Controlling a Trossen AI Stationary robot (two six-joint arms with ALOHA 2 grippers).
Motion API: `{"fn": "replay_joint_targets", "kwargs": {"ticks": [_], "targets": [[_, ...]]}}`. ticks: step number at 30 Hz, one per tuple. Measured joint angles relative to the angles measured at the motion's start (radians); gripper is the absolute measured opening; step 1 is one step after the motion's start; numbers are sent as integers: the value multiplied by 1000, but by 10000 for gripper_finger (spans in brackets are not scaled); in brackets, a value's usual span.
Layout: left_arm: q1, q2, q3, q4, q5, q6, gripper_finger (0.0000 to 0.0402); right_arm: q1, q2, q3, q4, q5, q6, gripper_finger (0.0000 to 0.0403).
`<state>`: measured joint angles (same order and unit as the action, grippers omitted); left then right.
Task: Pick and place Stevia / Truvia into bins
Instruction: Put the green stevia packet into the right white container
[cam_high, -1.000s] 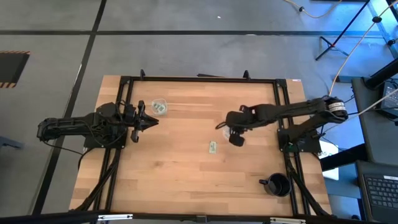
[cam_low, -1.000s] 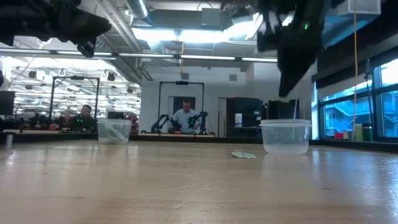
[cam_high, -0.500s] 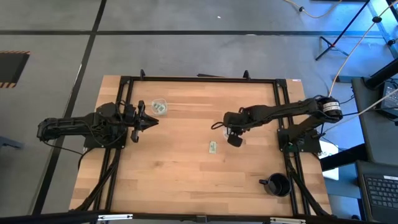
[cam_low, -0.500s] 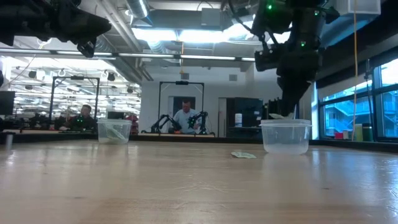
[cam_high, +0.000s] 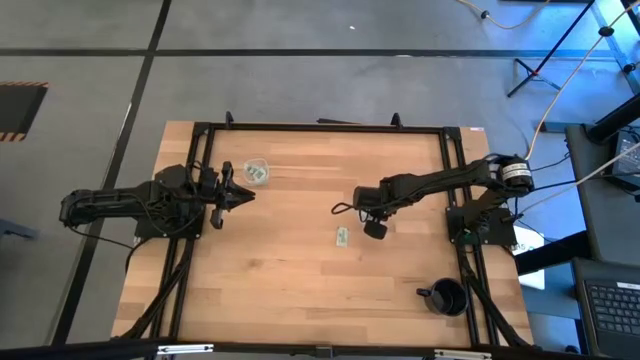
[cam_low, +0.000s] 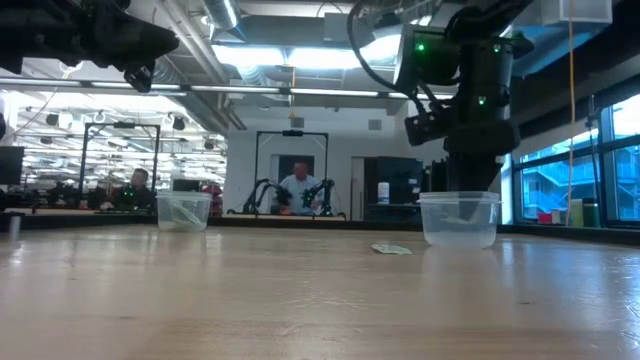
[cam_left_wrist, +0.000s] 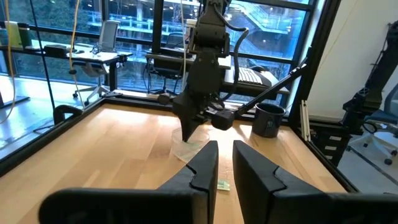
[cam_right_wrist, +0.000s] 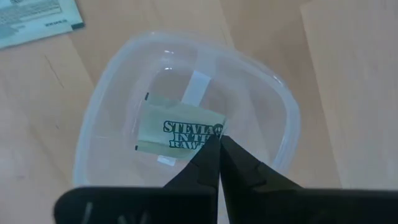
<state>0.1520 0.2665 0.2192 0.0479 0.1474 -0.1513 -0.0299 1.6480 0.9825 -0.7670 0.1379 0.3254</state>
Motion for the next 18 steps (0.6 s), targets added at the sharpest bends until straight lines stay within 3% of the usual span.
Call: {"fn": "replay_joint_targets", "kwargs": {"ticks": [8,18], "targets": [[0,0,0,0,0,14,43,0,1,0,0,0,-3,22],[0,0,0,0,0,18,43,0,0,0,-2,0,-15,93]]}}
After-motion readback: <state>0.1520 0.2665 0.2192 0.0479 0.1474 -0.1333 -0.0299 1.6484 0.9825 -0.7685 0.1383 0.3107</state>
